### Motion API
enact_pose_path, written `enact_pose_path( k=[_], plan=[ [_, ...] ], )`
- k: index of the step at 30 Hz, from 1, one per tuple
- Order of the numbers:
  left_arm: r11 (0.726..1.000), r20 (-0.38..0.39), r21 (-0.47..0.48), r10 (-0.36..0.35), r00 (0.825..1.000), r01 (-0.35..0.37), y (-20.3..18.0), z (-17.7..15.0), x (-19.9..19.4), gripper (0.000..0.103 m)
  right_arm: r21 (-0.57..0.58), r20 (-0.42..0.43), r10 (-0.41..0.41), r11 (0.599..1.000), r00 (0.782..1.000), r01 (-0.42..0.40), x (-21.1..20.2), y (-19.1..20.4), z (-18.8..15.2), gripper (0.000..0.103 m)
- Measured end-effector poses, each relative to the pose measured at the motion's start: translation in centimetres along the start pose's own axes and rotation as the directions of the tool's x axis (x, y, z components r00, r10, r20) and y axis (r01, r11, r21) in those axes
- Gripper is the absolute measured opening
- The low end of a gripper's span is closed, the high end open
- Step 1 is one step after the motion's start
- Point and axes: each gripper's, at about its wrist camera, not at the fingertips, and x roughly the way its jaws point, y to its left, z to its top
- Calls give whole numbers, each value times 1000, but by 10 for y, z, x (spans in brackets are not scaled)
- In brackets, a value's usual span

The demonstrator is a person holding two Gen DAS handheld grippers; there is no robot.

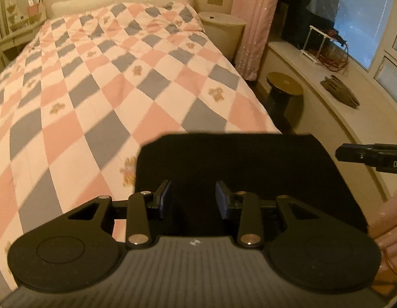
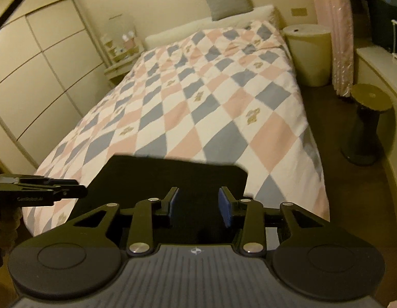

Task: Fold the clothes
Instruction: 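Lower the folded jeans onto the stack of folded clothes with both grippers, then open both grippers and pull them back from the stack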

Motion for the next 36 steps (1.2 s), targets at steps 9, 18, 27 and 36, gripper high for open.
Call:
enact_pose_path(
  k=[9, 18, 27, 36],
  plan=[
    [999, -68, 4, 43, 997, -42, -16, -30, 12, 31, -104, -116, -122, 989, 986, 110, 29, 6, -31, 36],
    [995, -80, 6, 100, 992, -100, -27, -46, 11, 37, -124, -101, -128, 986, 987, 115, 21, 17, -45, 41],
    [972, -93, -45, 225, 970, -230, -56, -40, -16, 42, -139, -85, -76, 988, 994, 64, -1, 21, -34, 45],
    [935, -98, -118, 323, 941, -333, -103, -60, -62, 57, -99, -113, 14, 995, 994, -25, -53, 9, -49, 80]
  ],
)
